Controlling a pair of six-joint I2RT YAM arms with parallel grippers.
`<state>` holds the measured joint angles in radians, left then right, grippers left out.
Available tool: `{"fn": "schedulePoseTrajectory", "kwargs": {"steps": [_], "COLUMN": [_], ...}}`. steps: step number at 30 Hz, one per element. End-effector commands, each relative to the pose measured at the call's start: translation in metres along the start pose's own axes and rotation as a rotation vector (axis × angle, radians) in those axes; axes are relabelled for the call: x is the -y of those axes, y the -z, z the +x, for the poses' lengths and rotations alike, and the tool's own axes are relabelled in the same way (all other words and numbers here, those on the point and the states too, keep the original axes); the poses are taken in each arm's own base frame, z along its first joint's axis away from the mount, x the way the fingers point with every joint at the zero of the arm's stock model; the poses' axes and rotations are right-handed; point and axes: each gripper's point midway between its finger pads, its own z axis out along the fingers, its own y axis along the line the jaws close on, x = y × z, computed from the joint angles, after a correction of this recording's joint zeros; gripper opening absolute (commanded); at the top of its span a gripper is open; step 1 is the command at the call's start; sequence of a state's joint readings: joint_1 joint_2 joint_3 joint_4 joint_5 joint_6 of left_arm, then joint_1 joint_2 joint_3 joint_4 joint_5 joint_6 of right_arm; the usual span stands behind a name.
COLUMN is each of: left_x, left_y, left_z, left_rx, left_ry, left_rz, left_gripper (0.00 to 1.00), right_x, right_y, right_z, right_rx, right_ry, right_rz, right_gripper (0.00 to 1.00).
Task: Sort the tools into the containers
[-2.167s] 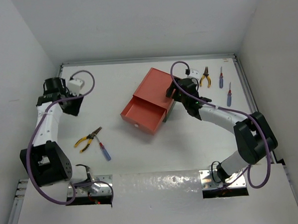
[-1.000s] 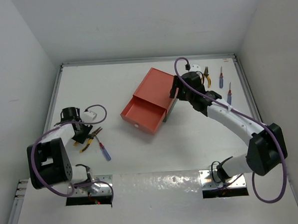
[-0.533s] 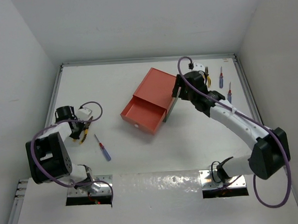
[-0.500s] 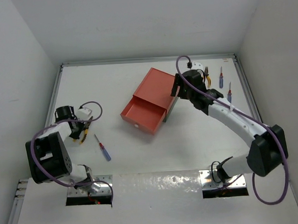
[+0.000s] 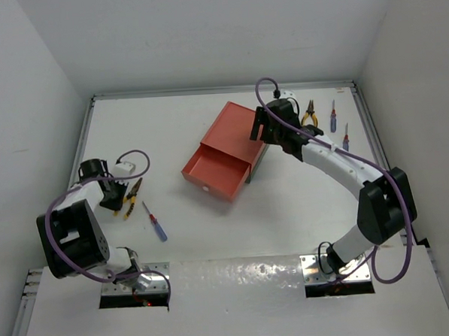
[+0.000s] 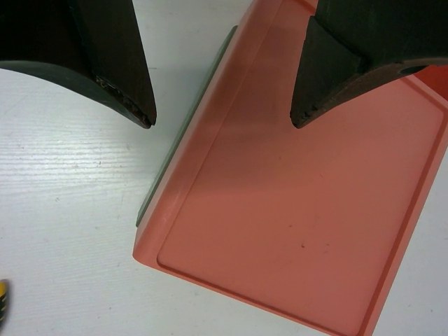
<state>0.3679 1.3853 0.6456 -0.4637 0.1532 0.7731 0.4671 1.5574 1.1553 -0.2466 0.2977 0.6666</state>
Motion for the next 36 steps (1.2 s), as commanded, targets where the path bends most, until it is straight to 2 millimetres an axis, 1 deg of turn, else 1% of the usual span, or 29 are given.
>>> {"fn": "schedulePoseTrajectory", "kwargs": {"steps": [1, 3, 4, 5, 6, 8, 9, 11, 12, 14, 16, 18, 19, 20, 21, 23, 26, 27, 29, 30, 32, 34, 35, 36], "left_x": [-0.01, -0.011, -0.016, -0.014, -0.02, -0.02, -0.026, -0.029, -0.032, -0.035, -0.034, -0.03, -0.033, -0.033, -0.025, -0.02, -0.015, -0.013, -0.012, -0.012, -0.013, -0.01, -0.008, -0.007], "left_y": [0.011, 0.014, 0.019, 0.022, 0.028, 0.036, 0.042, 0.046, 0.048, 0.048, 0.045, 0.035, 0.03, 0.026, 0.014, 0.001, -0.015, -0.019, -0.023, -0.024, -0.025, -0.028, -0.029, -0.03], "left_z": [-0.022, -0.027, -0.036, -0.038, -0.048, -0.056, -0.064, -0.069, -0.072, -0.073, -0.07, -0.059, -0.057, -0.052, -0.038, -0.024, -0.012, -0.009, -0.01, -0.011, -0.014, -0.012, -0.011, -0.01], "left_rx": [0.072, 0.08, 0.098, 0.102, 0.122, 0.135, 0.154, 0.161, 0.171, 0.175, 0.172, 0.147, 0.153, 0.14, 0.108, 0.084, 0.052, 0.04, 0.041, 0.044, 0.049, 0.037, 0.033, 0.027], "left_ry": [0.042, 0.058, 0.06, 0.074, 0.078, 0.091, 0.093, 0.097, 0.097, 0.097, 0.087, 0.072, 0.056, 0.046, 0.042, 0.032, 0.038, 0.039, 0.045, 0.046, 0.044, 0.03, 0.026, 0.028], "left_rz": [-0.013, -0.009, -0.017, -0.002, -0.011, -0.002, -0.012, -0.021, -0.031, -0.041, -0.046, -0.044, -0.06, -0.071, -0.052, -0.052, -0.037, -0.027, -0.016, -0.013, -0.011, 0.018, 0.03, 0.038], "left_gripper": [0.0, 0.0, 0.0, 0.0, 0.0, 0.0, 0.0, 0.0, 0.0, 0.0, 0.0, 0.0, 0.0, 0.0, 0.0, 0.0, 0.0, 0.0, 0.0, 0.0, 0.0, 0.0, 0.01, 0.09], "right_x": [-0.008, -0.007, -0.008, -0.01, -0.011, -0.012, -0.007, -0.004, 0.001, 0.007, 0.004, 0.001, 0.0, 0.0, 0.0, 0.001, 0.005, 0.005, 0.01, 0.011, 0.014, 0.016, 0.018, 0.018], "right_y": [-0.002, -0.005, -0.006, -0.007, -0.009, -0.012, -0.017, -0.021, -0.023, -0.025, -0.027, -0.029, -0.031, -0.031, -0.032, -0.032, -0.031, -0.03, -0.028, -0.028, -0.026, -0.025, -0.025, -0.024], "right_z": [-0.007, -0.003, -0.002, -0.001, 0.002, 0.004, 0.006, 0.011, 0.012, 0.014, 0.014, 0.016, 0.017, 0.019, 0.018, 0.02, 0.024, 0.023, 0.028, 0.027, 0.031, 0.032, 0.034, 0.034], "right_rx": [0.039, 0.032, 0.029, 0.026, 0.013, 0.001, -0.01, -0.04, -0.044, -0.04, -0.038, -0.046, -0.052, -0.057, -0.055, -0.057, -0.059, -0.053, -0.055, -0.047, -0.05, -0.044, -0.046, -0.043], "right_ry": [-0.035, -0.027, -0.022, -0.02, -0.018, -0.026, -0.037, -0.08, -0.094, -0.101, -0.109, -0.111, -0.111, -0.111, -0.113, -0.114, -0.114, -0.116, -0.119, -0.12, -0.121, -0.12, -0.119, -0.115], "right_rz": [-0.041, -0.042, -0.052, -0.06, -0.074, -0.08, -0.071, -0.068, -0.055, -0.035, -0.051, -0.062, -0.064, -0.065, -0.065, -0.062, -0.054, -0.05, -0.041, -0.04, -0.033, -0.029, -0.026, -0.026], "right_gripper": [0.77, 0.77, 0.77, 0.77, 0.77, 0.77, 0.77, 0.76, 0.76, 0.75, 0.75, 0.75, 0.75, 0.75, 0.75, 0.74, 0.74, 0.74, 0.74, 0.74, 0.74, 0.74, 0.74, 0.74]}}
